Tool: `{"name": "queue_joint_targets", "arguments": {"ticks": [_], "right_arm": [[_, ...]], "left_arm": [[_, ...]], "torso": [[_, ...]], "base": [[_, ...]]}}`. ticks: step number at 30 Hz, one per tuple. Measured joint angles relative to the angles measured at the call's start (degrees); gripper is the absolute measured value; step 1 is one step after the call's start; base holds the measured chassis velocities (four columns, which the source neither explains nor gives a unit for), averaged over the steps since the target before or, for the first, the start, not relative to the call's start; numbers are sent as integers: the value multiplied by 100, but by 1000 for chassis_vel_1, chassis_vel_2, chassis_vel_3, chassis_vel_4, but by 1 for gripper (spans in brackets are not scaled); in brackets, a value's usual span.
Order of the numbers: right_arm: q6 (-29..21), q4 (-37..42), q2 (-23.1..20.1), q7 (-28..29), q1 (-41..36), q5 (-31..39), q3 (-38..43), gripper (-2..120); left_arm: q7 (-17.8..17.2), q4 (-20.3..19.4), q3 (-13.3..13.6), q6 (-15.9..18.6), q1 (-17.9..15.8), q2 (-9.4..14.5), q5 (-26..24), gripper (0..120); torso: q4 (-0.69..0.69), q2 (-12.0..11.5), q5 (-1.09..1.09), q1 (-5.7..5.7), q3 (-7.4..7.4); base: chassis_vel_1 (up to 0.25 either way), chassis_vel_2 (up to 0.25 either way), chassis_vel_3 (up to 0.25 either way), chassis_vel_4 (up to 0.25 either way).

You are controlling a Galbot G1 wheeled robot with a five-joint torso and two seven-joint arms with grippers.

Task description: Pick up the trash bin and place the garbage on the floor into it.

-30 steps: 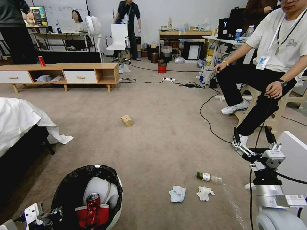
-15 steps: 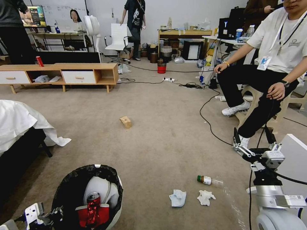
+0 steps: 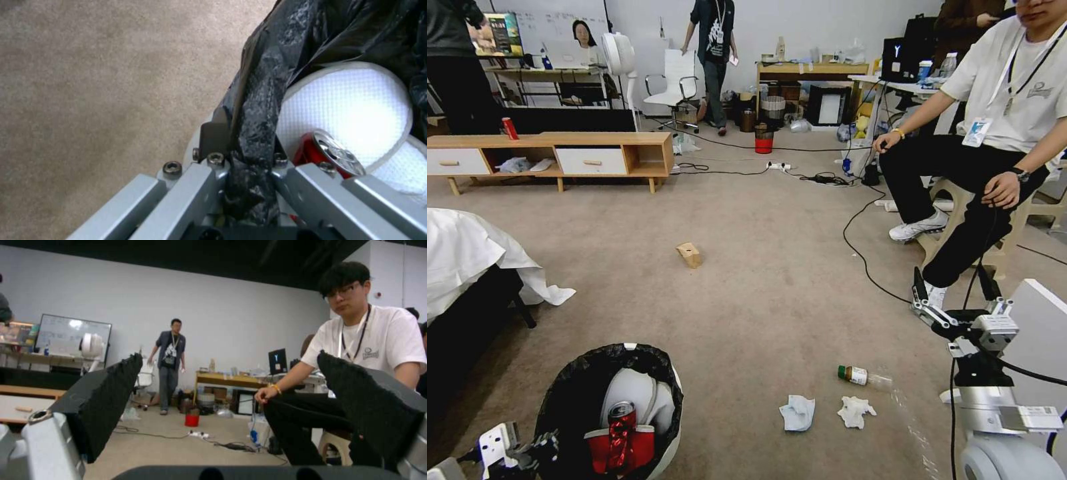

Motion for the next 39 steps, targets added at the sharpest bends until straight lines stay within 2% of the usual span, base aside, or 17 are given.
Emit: {"name": "queue_joint_targets", "arguments": {"ticks": [9,10,11,12,13,14,16,17,19,21,22,24,26,27,28,30,39], "right_arm": [[-30,-258,-117,120,89,-43,-29,100],[-355,-431,-464,334,115,15,-118,100],[-355,-431,-464,334,115,15,-118,100],[-822,-486,-786,614,106,216,-266,100],[-1805,-480,-1184,1064,69,678,-530,100],[-1805,-480,-1184,1064,69,678,-530,100],[-3046,-455,-1572,1591,123,1526,-1026,100],[-3046,-455,-1572,1591,123,1526,-1026,100],[-3458,-456,-1652,1711,179,1850,-1178,100],[-4215,-454,-1728,1903,290,2711,-1363,100],[-4215,-454,-1728,1903,290,2711,-1363,100],[-4813,-480,-1736,2118,450,3324,-1490,100],[-4995,-502,-1737,2168,505,3491,-1531,100],[-5409,-540,-1734,2265,630,3854,-1594,100],[-5409,-540,-1734,2265,630,3854,-1594,100],[-6081,-702,-1669,2465,932,4479,-1757,100],[-6221,-1308,-1500,2479,1429,4657,-2369,100]], "left_arm": [[5,50,-3,-6,-41,16,1,2],[5,88,-3,-6,-68,28,1,2],[5,88,-3,-6,-68,28,1,2],[5,116,1,-6,-94,34,1,2],[5,154,14,-7,-132,35,6,2],[5,154,14,-7,-132,35,6,2],[6,184,52,-7,-166,17,23,2],[6,184,52,-7,-166,17,23,2],[7,196,76,-5,-183,15,34,2],[8,243,133,7,-250,48,37,2],[8,243,133,7,-250,48,37,2],[12,276,146,10,-259,59,37,2],[12,286,147,11,-260,64,38,2],[12,296,149,11,-263,71,39,2],[12,296,149,11,-263,71,39,2],[23,305,151,12,-268,74,37,2],[66,339,148,9,-236,87,38,2]], "torso": [[0,-1,1,0,0],[1,0,0,0,0],[1,0,0,0,0],[1,0,1,0,0],[0,0,-2,0,0],[0,0,-2,0,0],[0,0,0,0,0],[0,0,0,0,0],[1,0,1,0,0],[-1,0,0,0,0],[-1,0,0,0,0],[0,0,0,0,0],[0,0,0,0,0],[1,0,0,0,0],[1,0,0,0,0],[0,0,0,0,0],[0,0,0,0,0]], "base": [[0,0,0,0],[0,0,0,0],[0,0,0,0],[0,0,0,0],[0,0,0,0],[0,0,0,0],[0,0,0,0],[0,0,0,0],[0,0,0,0],[0,0,0,0],[0,0,0,0],[0,0,0,0],[0,0,0,0],[0,0,0,0],[0,0,0,0],[0,0,0,0],[0,0,0,0]]}}
